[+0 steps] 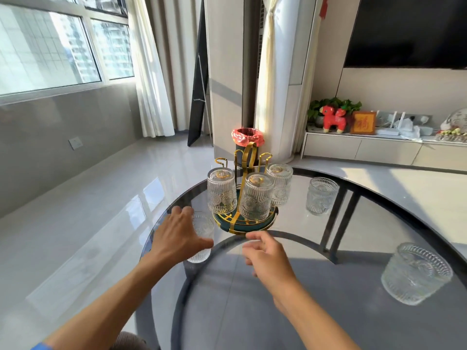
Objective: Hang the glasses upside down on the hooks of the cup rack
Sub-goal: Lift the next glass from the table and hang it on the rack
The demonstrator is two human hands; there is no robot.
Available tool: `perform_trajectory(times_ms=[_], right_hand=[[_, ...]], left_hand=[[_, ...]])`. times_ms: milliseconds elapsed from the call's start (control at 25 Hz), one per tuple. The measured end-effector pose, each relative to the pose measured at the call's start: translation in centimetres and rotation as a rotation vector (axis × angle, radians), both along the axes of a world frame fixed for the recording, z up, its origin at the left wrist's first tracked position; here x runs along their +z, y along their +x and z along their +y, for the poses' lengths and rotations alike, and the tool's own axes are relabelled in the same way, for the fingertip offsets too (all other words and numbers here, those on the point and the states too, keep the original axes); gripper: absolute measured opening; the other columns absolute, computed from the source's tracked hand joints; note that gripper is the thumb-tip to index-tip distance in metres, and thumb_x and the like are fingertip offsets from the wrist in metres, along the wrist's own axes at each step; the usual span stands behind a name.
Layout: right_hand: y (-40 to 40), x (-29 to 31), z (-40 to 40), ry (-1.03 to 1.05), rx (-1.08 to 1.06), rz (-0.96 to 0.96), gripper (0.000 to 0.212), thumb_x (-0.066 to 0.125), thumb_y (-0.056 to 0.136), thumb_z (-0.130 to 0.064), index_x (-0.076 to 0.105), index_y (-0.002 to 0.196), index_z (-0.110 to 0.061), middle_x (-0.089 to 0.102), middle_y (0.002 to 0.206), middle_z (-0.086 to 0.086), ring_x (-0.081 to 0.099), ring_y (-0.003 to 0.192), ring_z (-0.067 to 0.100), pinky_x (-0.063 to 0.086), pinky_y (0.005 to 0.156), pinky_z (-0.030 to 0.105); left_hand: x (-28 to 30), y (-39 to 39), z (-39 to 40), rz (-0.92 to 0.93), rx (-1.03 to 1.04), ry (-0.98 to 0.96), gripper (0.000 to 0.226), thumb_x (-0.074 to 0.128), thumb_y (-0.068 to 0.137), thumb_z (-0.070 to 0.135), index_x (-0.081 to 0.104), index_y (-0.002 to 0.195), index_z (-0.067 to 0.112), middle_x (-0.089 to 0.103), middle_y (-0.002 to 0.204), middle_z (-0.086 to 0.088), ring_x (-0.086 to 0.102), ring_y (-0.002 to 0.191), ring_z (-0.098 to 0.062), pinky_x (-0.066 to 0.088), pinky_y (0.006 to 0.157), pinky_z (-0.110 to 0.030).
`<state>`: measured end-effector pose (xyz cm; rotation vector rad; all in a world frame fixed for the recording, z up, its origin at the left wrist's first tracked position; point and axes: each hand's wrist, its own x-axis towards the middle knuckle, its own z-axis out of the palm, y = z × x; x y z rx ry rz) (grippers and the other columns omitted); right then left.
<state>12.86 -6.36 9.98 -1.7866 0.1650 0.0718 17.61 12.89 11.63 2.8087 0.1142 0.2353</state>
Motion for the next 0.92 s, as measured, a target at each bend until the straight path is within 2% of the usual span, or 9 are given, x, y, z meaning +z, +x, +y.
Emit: perform_trajectory(times_ms=[80, 160, 320, 440, 520, 600, 760, 840, 920], right_hand=[[-1.2, 0.0, 0.1, 0.380, -0.002, 0.300, 0.022, 0.064, 0.088, -0.034, 0.060, 0.107, -0.025, 0.073, 0.099, 0.013, 0.067, 0.072, 0.025, 0.050, 0.060, 0.034], [-1.6, 0.6, -0.1, 0.649, -0.009, 0.422, 0.034, 0.061, 0.085, -0.055, 0.062, 0.102, -0.025, 0.073, 0.093, 0.016, 0.068, 0.071, 0.032, 0.052, 0.060, 0.038], [-1.2, 3.1, -1.0, 0.778, -0.041, 0.377, 0.046, 0.063, 0.081, -0.058, 0.068, 0.104, -0.018, 0.071, 0.086, 0.016, 0.065, 0.071, 0.030, 0.053, 0.058, 0.035], [-0.3, 5.6, -3.1, 0.816, -0.061, 0.309, 0.044, 0.069, 0.078, -0.048, 0.065, 0.109, -0.017, 0.071, 0.088, 0.020, 0.067, 0.069, 0.032, 0.055, 0.055, 0.033], [0.7, 7.1, -5.2, 0.798, -0.097, 0.243, 0.044, 0.071, 0.077, -0.044, 0.063, 0.113, -0.020, 0.071, 0.094, 0.021, 0.069, 0.070, 0.035, 0.055, 0.052, 0.034], [2.3, 8.7, -7.4, 0.713, -0.159, 0.146, 0.040, 0.073, 0.075, -0.041, 0.065, 0.108, -0.021, 0.073, 0.093, 0.018, 0.071, 0.071, 0.036, 0.057, 0.055, 0.038], [8.2, 12.7, -10.4, 0.473, -0.246, -0.097, 0.047, 0.074, 0.072, -0.040, 0.059, 0.113, -0.020, 0.069, 0.103, 0.016, 0.072, 0.073, 0.031, 0.056, 0.050, 0.034], [10.3, 14.8, -10.6, 0.293, -0.292, -0.255, 0.048, 0.077, 0.065, -0.041, 0.053, 0.104, -0.024, 0.067, 0.107, 0.014, 0.071, 0.078, 0.029, 0.057, 0.050, 0.032], [12.3, 16.3, -10.2, 0.054, -0.291, -0.415, 0.055, 0.079, 0.055, -0.045, 0.049, 0.097, -0.027, 0.063, 0.110, 0.009, 0.068, 0.088, 0.027, 0.061, 0.058, 0.040]], left_hand=[[0.4, -2.3, -1.2, -0.117, -0.121, -0.028, 0.091, 0.067, 0.048, 0.065, 0.051, 0.126, 0.021, 0.056, 0.117, -0.001, 0.058, 0.103, -0.025, 0.048, 0.079, -0.035], [1.0, -4.2, -2.6, -0.275, -0.284, -0.118, 0.086, 0.069, 0.047, 0.064, 0.049, 0.121, 0.026, 0.056, 0.110, 0.004, 0.058, 0.095, -0.021, 0.049, 0.078, -0.036], [3.1, -5.4, -5.5, -0.519, -0.478, -0.254, 0.077, 0.082, 0.055, 0.048, 0.047, 0.120, 0.026, 0.052, 0.108, 0.009, 0.054, 0.095, -0.013, 0.048, 0.081, -0.030], [4.7, -4.8, -6.9, -0.525, -0.588, -0.270, 0.078, 0.080, 0.062, 0.053, 0.047, 0.125, 0.021, 0.052, 0.117, 0.006, 0.054, 0.105, -0.012, 0.047, 0.089, -0.028], [5.8, -3.8, -7.5, -0.446, -0.712, -0.267, 0.077, 0.073, 0.069, 0.064, 0.046, 0.128, 0.023, 0.051, 0.122, 0.008, 0.053, 0.110, -0.009, 0.045, 0.093, -0.025], [7.4, -1.8, -8.5, -0.420, -0.789, -0.233, 0.061, 0.056, 0.080, 0.071, 0.050, 0.125, 0.030, 0.055, 0.122, 0.012, 0.052, 0.110, -0.005, 0.043, 0.091, -0.025], [10.2, 6.3, -9.1, -0.477, -0.641, -0.296, 0.046, 0.034, 0.098, 0.055, 0.065, 0.109, 0.022, 0.067, 0.108, 0.003, 0.057, 0.097, -0.016, 0.047, 0.082, -0.039], [10.7, 9.8, -8.6, -0.435, -0.584, -0.181, 0.051, 0.030, 0.103, 0.046, 0.068, 0.104, 0.012, 0.068, 0.107, -0.007, 0.059, 0.097, -0.026, 0.047, 0.084, -0.045], [10.4, 12.1, -8.1, -0.359, -0.614, -0.065, 0.057, 0.027, 0.104, 0.044, 0.065, 0.094, 0.004, 0.069, 0.103, -0.015, 0.061, 0.093, -0.030, 0.047, 0.082, -0.046]])
